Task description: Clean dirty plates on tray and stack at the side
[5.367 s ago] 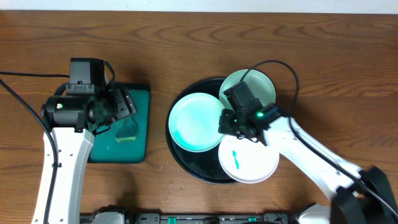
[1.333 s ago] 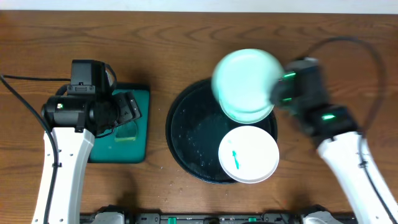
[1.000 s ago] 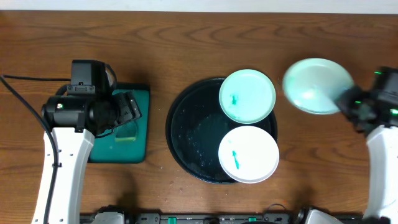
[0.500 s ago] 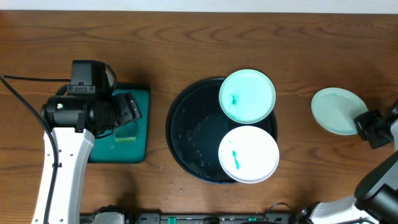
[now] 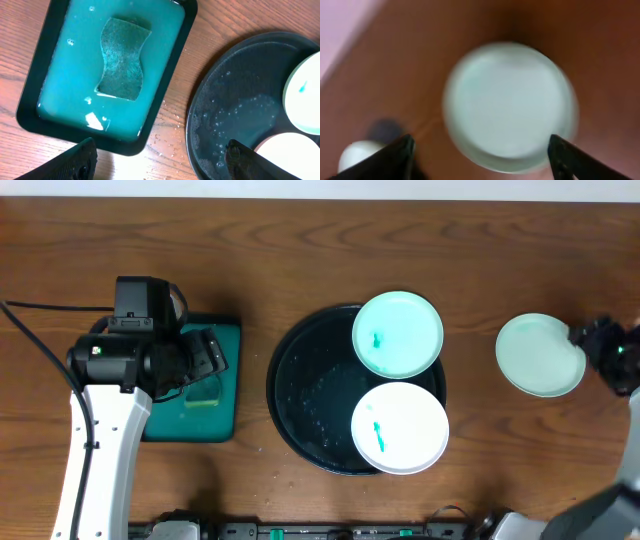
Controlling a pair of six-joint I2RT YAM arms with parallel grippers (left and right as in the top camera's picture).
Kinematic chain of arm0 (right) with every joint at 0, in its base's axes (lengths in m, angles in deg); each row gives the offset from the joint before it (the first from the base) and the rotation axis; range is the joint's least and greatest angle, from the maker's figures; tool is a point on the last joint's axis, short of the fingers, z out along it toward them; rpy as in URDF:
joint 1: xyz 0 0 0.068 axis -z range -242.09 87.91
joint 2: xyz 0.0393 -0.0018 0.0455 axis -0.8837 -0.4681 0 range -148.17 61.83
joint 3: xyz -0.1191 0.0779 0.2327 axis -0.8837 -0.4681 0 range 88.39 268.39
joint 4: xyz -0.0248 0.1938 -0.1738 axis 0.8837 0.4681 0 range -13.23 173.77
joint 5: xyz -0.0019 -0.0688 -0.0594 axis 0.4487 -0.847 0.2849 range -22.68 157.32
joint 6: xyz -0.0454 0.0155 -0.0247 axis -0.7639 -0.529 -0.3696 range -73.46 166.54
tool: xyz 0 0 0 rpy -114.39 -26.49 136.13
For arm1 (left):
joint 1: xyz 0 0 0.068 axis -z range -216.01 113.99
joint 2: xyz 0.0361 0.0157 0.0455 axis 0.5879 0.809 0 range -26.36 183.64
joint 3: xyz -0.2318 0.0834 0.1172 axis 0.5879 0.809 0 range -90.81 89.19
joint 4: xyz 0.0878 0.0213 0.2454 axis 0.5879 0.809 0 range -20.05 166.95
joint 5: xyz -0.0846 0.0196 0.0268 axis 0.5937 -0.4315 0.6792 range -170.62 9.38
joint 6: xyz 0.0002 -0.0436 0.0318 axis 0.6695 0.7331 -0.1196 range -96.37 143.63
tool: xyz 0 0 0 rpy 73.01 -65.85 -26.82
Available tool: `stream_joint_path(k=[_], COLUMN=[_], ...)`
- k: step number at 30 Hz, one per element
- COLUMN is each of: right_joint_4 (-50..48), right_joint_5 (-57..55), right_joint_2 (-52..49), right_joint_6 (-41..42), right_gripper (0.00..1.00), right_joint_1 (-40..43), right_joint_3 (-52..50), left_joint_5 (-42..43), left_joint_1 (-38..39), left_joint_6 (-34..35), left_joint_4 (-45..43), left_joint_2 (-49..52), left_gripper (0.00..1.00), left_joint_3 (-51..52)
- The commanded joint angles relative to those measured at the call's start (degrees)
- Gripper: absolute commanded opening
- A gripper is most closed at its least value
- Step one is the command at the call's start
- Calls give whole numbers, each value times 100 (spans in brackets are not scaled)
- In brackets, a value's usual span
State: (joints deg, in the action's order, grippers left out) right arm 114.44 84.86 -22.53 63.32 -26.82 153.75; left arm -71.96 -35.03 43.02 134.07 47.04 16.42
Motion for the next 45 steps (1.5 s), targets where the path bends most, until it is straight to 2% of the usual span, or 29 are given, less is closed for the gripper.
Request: stream_joint_path(k=[1,7,12,16,23,30,34,40,43,45], right_joint_4=[74,199,17,-367,-997,-1351,-1388,-1327,-1344,-1366], right_joint_5=[977,1095,1963,2516,2594,1543,1351,789,750,734], right_joint_2=[560,-125,-1121,-2024,-2426,-2507,-2507,-2509,-2518,-2518], right_joint_6=[-1316,-1578,-1947,-1943,-1556,-708,-562,-350,-348,-345], right_gripper=[84,84,83,84,80,64,45,39,25,22], right_joint_1=[-601,-1471,-1932,-2350,-2865,-3156,-3211,-3281,-3388,-3449], right_joint_3=[153,90,90,90,90,90,90,66,52,52], left_joint_5=[-31,-31,-31,-31,-31,-31,-31,-31,-31,-28], left_joint_1=[13,13,13,13,13,13,13,13,13,13], left_joint_6=[-76,-76,-76,-76,-76,-76,-79,-76,-76,-76], left_joint_4=[13,15,66,103,103,140,151,166,166,166], left_joint_2=[-4,-4,-4,-4,-4,-4,-4,-4,-4,-4], left_gripper=[82,82,82,82,82,82,82,82,82,82], left_joint_3=[35,35,35,35,35,35,35,35,35,35])
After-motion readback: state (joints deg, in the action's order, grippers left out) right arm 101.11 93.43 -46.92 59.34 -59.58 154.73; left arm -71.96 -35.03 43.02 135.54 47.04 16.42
